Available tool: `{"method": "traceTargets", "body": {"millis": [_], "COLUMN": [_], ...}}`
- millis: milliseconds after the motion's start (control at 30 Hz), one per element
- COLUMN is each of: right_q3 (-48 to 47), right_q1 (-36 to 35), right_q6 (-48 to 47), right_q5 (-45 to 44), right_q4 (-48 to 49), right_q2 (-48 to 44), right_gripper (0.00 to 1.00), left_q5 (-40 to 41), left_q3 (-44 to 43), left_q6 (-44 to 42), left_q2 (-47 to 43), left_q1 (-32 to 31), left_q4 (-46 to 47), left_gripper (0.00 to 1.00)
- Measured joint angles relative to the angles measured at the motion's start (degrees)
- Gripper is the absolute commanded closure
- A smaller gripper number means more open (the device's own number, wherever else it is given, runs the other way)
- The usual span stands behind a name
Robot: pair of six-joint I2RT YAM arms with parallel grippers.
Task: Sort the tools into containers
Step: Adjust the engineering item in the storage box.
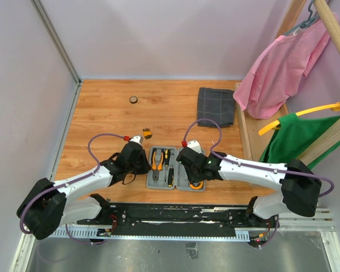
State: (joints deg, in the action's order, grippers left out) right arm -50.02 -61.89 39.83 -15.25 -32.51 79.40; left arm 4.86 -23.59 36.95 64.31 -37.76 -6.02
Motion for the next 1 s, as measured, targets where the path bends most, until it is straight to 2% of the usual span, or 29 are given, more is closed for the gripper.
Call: {"method": "traceTargets", "body": {"millis": [633,1000], "right_q3": [-1.07,-5.09], "right_q1": [0.52,0.52], "right_q6": [-1.88,-4.04], "right_q5": [1.99,3.72], "right_q4": [-1.46,-6.12], "right_q2": [3.85,9.4], "right_gripper": [0.63,0.63], "left_q5": [-0.02,-0.02], "left_q3": [0.0,0.0], "left_q6": [-0.02,-0.04], "left_q2": [0.0,0.02], "left_q1": [0.0,0.0], "left_q4": [0.0,0.0], "left_gripper": [0.9,0.9]}}
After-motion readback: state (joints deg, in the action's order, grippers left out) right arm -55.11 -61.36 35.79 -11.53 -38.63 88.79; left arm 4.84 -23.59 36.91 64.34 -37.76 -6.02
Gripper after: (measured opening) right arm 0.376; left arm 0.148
